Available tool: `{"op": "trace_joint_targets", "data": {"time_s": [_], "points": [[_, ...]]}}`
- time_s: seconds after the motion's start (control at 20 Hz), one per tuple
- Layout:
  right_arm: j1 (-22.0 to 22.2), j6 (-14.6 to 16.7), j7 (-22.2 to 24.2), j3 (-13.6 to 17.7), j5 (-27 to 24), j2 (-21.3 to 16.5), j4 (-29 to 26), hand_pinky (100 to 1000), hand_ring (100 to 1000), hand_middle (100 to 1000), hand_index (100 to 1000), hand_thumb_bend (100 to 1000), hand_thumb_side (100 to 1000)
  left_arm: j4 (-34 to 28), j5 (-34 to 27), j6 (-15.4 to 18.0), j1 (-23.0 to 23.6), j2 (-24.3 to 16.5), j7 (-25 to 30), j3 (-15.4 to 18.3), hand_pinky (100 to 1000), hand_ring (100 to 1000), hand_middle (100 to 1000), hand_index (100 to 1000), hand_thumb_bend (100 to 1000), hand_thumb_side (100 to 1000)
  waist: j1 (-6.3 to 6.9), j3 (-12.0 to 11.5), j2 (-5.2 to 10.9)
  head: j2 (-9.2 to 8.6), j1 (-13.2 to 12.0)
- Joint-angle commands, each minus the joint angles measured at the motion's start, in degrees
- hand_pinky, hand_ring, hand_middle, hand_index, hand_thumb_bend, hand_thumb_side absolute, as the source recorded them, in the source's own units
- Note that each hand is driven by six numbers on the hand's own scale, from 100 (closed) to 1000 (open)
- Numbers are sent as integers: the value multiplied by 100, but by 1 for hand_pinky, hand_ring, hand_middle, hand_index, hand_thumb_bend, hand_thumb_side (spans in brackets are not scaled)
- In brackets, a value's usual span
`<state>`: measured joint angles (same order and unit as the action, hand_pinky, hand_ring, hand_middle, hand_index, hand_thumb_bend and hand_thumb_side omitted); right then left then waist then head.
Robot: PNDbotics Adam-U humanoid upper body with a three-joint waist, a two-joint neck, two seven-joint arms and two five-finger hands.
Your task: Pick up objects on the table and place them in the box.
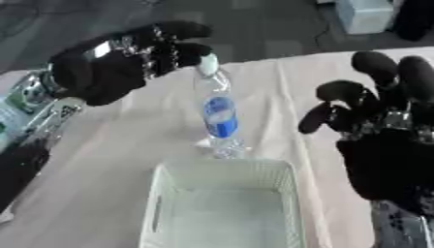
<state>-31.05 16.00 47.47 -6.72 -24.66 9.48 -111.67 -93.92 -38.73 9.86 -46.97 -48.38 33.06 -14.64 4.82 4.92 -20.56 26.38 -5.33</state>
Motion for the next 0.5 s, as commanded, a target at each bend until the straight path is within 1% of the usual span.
{"op": "trace_joint_targets", "data": {"time_s": [0.05, 0.25, 0.3, 0.35, 0.5], "points": [[-28, 263, 298, -33, -29, -35, -30, 691, 839, 900, 934, 100, 1000, 169, 69, 7, -140, -104, 141, 124, 1000, 1000, 1000, 994, 757, 766, -6, -6, 128, -118, -42], [-26, 268, 323, -26, -27, -52, -10, 692, 840, 902, 936, 100, 1000, 458, 57, 55, -303, -7, 302, 225, 1000, 1000, 1000, 985, 757, 767, -8, -17, 125, -147, -28], [-24, 268, 330, -24, -29, -57, -6, 692, 840, 902, 936, 100, 1000, 543, 37, 62, -346, 20, 345, 251, 1000, 1000, 1000, 984, 735, 789, -8, -20, 125, -151, -25], [-23, 267, 337, -24, -31, -61, -2, 692, 841, 902, 936, 100, 1000, 630, 21, 72, -392, 50, 374, 282, 1000, 1000, 1000, 982, 757, 767, -9, -23, 124, -156, -24], [-20, 269, 356, -20, -37, -69, 8, 693, 841, 903, 937, 100, 1000, 870, -23, 106, -514, 128, 440, 348, 1000, 1000, 1000, 979, 757, 768, -14, -29, 127, -160, -17]]}}
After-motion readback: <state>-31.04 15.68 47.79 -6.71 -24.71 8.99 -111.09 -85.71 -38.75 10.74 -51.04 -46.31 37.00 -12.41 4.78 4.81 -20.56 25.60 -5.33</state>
